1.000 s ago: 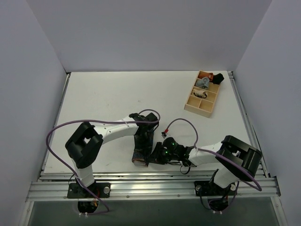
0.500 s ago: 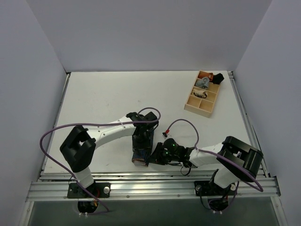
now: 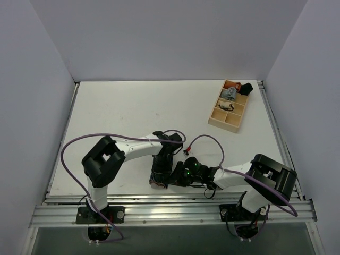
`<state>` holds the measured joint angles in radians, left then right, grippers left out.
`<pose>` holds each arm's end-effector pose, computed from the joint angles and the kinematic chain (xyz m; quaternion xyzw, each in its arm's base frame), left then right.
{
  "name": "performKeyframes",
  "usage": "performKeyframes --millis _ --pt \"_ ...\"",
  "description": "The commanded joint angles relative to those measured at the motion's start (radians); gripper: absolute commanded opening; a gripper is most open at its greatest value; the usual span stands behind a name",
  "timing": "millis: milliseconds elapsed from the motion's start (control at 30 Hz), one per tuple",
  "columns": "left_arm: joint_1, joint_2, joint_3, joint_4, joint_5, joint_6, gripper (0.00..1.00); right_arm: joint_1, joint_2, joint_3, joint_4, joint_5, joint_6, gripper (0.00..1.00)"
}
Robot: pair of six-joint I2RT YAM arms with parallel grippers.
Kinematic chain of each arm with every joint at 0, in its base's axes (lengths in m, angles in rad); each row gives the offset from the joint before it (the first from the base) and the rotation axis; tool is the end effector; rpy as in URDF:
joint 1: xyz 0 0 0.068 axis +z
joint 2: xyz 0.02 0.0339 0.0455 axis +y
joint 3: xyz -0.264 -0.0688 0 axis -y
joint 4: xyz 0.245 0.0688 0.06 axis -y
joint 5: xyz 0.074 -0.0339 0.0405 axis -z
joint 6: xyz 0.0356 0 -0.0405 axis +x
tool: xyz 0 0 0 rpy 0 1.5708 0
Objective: Roll the underwear
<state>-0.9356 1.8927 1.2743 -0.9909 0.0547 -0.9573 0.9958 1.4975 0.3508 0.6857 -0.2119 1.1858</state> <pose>0.1964 -0.2698 0.1613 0.0114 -0.9994 0.0004 0.0334 0.1316 0.2169 0.1298 0.0247 0.8467 0.5062 0.1622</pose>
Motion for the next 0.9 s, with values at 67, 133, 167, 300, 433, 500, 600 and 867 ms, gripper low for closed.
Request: performKeyframes --millis 67,133,167,300,433,500,600,867 --pt "-0.014 0.022 0.000 0.023 0.019 -0.011 0.19 0.007 -0.006 -0.010 -0.028 0.036 -0.002 0.12" --pt "-0.014 0.039 0.000 0.026 0.023 -0.011 0.12 0.007 -0.003 -0.009 -0.025 0.034 -0.002 0.12" --pt "-0.017 0.048 0.003 0.026 0.023 -0.012 0.03 0.007 -0.002 -0.009 -0.025 0.032 -0.002 0.12" --pt "-0.023 0.045 0.034 0.015 0.010 -0.020 0.02 0.007 0.004 -0.006 -0.025 0.029 -0.008 0.12" --pt "-0.025 0.010 0.085 -0.025 -0.015 -0.035 0.02 0.007 0.010 -0.003 -0.028 0.031 -0.012 0.11" --pt "-0.025 -0.019 0.097 -0.023 -0.015 -0.050 0.02 0.007 0.015 -0.004 -0.028 0.031 -0.012 0.11" --pt "-0.025 -0.056 0.082 0.003 -0.003 -0.067 0.02 0.007 0.017 -0.007 -0.025 0.029 -0.011 0.11" --pt "-0.035 -0.061 -0.068 0.170 0.066 -0.115 0.02 0.007 0.024 -0.009 -0.015 0.034 -0.005 0.10"
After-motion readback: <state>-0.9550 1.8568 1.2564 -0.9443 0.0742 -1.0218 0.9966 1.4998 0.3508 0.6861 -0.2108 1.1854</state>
